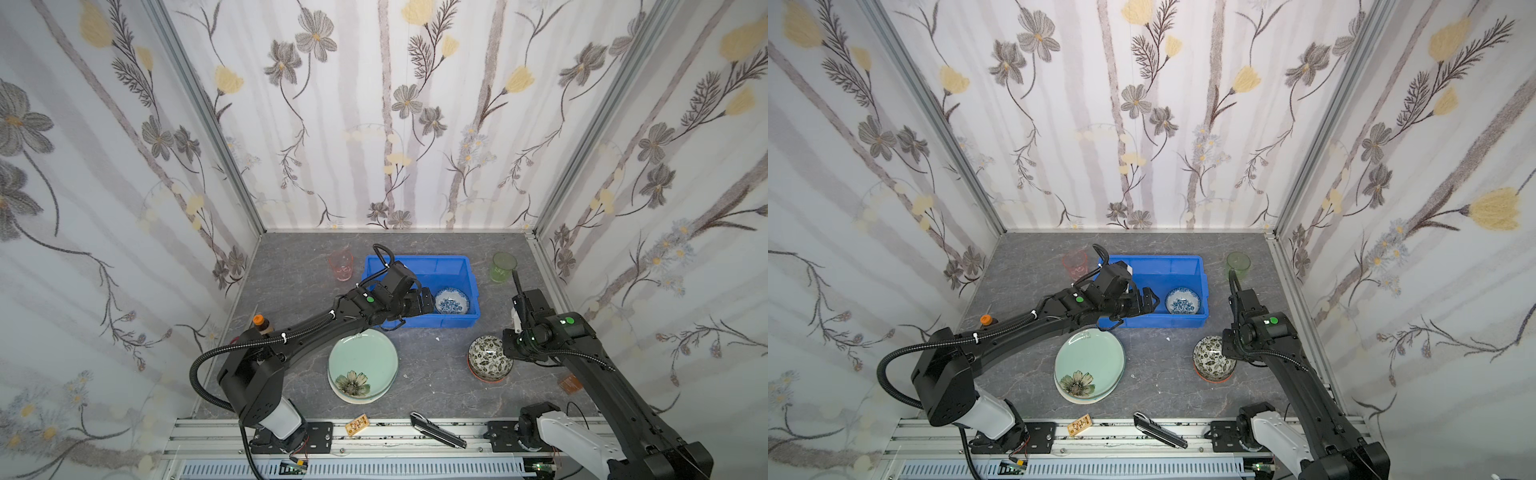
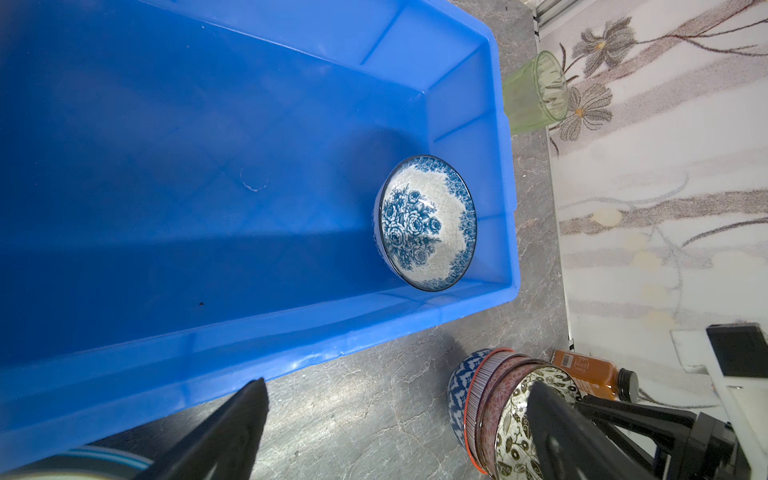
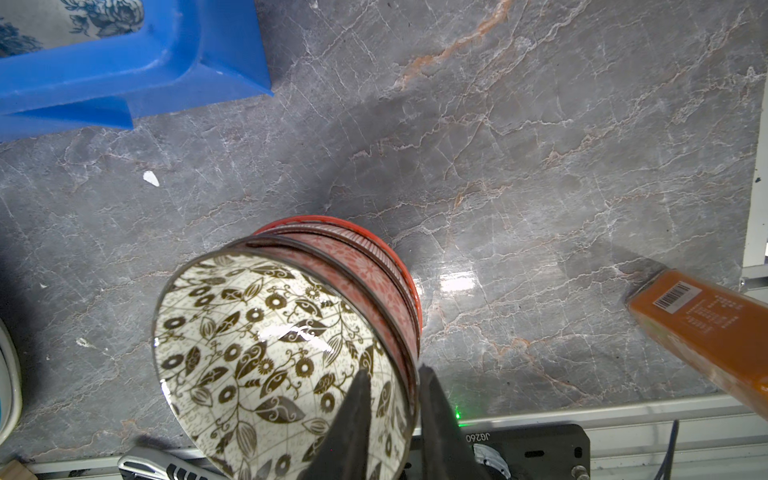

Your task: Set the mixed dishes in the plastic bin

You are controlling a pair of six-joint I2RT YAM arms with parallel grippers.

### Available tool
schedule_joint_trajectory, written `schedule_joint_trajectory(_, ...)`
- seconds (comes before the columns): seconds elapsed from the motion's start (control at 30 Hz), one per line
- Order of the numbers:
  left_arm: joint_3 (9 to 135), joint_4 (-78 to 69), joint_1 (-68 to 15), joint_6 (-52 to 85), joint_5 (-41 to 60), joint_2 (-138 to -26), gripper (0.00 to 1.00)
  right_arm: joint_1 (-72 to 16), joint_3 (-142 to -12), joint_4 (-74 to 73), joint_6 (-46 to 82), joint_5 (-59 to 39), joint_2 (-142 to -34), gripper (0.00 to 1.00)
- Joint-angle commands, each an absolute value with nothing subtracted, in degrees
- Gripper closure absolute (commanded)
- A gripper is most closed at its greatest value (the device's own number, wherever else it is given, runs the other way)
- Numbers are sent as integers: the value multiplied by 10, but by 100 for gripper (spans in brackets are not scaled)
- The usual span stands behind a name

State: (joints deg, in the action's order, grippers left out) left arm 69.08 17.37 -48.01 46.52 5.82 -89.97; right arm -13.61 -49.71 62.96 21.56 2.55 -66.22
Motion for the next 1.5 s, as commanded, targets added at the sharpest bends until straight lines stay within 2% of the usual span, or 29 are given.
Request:
schedule_joint_trajectory(0.0, 688, 159, -480, 467, 58, -901, 0, -137, -495, 606, 218, 30, -666, 80)
schedule_joint_trajectory(0.43, 686, 156, -480, 467, 62, -903, 0, -137, -490, 599, 217, 31, -674, 83)
schedule_joint_trajectory(0.9, 686, 154, -480, 468, 65, -906, 0, -137, -498, 605, 218, 38, -667, 94)
schedule_joint_trajectory(1.47, 681, 151, -480, 472, 67, -906, 0, -137, -522, 620, 217, 46, -657, 95)
